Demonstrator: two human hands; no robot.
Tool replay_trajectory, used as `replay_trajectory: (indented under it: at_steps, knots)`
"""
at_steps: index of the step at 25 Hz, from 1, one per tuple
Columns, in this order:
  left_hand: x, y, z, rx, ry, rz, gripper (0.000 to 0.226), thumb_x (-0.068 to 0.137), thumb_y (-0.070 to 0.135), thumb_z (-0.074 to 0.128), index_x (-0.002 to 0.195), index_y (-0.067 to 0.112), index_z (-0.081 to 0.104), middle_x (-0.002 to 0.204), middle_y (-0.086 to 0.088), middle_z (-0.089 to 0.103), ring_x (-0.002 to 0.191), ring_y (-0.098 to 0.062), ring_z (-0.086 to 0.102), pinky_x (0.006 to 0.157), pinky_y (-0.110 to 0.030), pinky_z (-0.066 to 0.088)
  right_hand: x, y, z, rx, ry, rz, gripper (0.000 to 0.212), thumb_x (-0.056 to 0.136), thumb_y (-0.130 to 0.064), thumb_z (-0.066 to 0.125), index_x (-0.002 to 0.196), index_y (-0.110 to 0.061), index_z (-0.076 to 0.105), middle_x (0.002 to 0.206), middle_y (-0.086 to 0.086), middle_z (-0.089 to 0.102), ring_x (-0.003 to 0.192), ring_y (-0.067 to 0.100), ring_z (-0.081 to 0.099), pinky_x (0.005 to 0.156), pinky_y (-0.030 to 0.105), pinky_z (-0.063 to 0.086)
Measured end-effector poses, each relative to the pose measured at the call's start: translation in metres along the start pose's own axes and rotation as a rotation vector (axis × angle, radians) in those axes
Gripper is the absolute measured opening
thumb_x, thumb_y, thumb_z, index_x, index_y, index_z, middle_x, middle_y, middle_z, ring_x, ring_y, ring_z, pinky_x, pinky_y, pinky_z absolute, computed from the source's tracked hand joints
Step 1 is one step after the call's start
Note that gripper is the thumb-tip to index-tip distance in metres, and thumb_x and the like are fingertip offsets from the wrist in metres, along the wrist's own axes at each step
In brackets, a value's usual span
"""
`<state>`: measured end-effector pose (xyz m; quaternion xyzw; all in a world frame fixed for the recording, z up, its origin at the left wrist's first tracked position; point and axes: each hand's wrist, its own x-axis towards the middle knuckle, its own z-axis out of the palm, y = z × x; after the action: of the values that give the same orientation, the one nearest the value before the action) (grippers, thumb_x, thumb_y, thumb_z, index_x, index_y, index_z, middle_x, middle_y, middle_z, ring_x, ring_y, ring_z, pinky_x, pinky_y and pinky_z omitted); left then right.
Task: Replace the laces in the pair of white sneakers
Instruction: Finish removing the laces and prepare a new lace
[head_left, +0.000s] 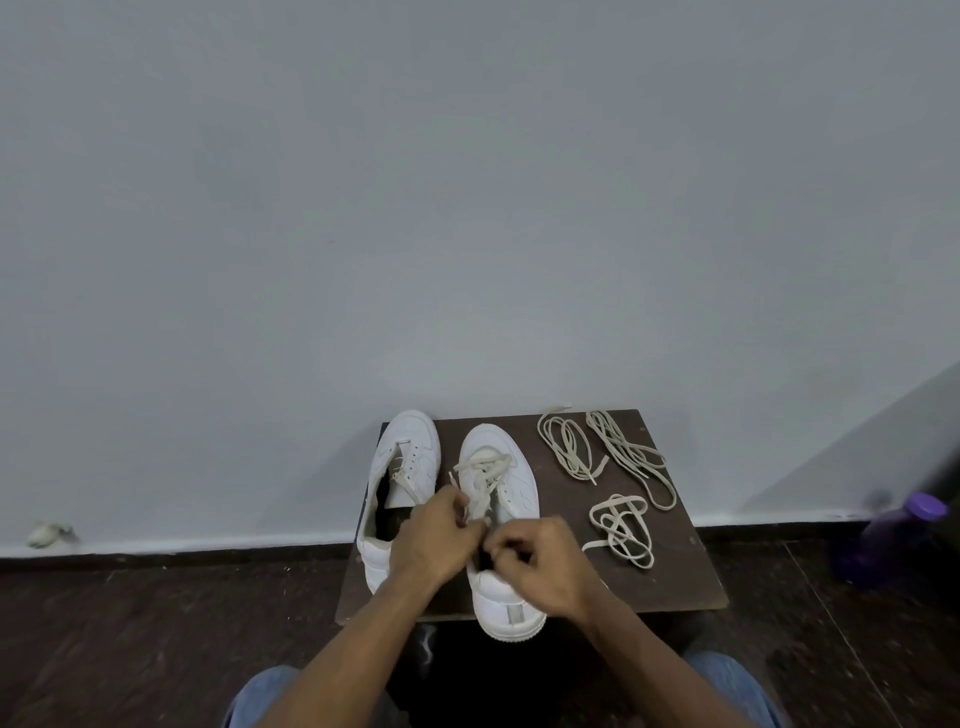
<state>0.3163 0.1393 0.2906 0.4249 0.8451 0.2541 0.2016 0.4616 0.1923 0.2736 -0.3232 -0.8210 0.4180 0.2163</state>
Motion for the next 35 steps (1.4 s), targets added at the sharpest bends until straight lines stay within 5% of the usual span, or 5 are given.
replay_trajectory:
  at_steps: [3, 12, 18, 27, 35]
  knots:
    - [0.000, 0.002, 0.005, 0.095, 0.046, 0.016, 0.023, 0.086, 0.045, 0.059, 0.085, 0.022, 0.064, 0.083, 0.006, 0.067, 0.087, -0.023, 0.065, 0.071, -0.031, 0.049, 0.018, 0.006, -0.014, -0.074, 0.295, 0.069, 0.023, 0.079, -0.018, 0.055, 0.092, -0.022, 0.073, 0.094, -0.014, 0.072, 0.086, 0.005, 0.066, 0.080, 0.033, 0.054]
    - [-0.003, 0.007, 0.008, -0.003, 0.145, -0.142, 0.018, 0.090, 0.035, 0.054, 0.095, 0.019, 0.058, 0.099, -0.003, 0.065, 0.095, -0.030, 0.061, 0.073, -0.034, 0.044, 0.069, -0.008, 0.011, -0.645, 0.037, 0.079, 0.020, 0.091, -0.023, 0.046, 0.106, -0.017, 0.058, 0.112, 0.002, 0.057, 0.103, 0.027, 0.055, 0.076, 0.037, 0.047]
    - [-0.002, 0.008, 0.011, 0.040, 0.148, -0.129, 0.015, 0.092, 0.033, 0.053, 0.093, 0.019, 0.057, 0.098, -0.003, 0.066, 0.092, -0.029, 0.062, 0.076, -0.037, 0.050, 0.076, 0.021, -0.013, 0.640, 0.495, 0.659, 0.017, 0.088, 0.001, 0.049, 0.101, -0.001, 0.061, 0.084, 0.015, 0.071, 0.072, 0.023, 0.069, 0.075, 0.038, 0.056]
    - [-0.004, 0.013, 0.005, 0.107, 0.126, -0.118, 0.018, 0.091, 0.030, 0.051, 0.101, 0.017, 0.057, 0.105, -0.007, 0.066, 0.099, -0.032, 0.061, 0.073, -0.035, 0.044, 0.060, 0.002, 0.005, -0.878, -0.004, -0.150, 0.030, 0.094, -0.030, 0.047, 0.119, -0.015, 0.052, 0.121, 0.002, 0.053, 0.113, 0.024, 0.051, 0.078, 0.039, 0.049]
    - [-0.002, 0.011, 0.006, 0.126, 0.121, -0.110, 0.016, 0.093, 0.031, 0.052, 0.097, 0.017, 0.057, 0.101, -0.005, 0.066, 0.095, -0.029, 0.062, 0.071, -0.034, 0.045, 0.078, 0.024, -0.016, 0.083, 0.304, 0.388, 0.021, 0.085, -0.028, 0.050, 0.068, -0.017, 0.055, 0.073, 0.002, 0.064, 0.079, 0.027, 0.064, 0.075, 0.043, 0.052]
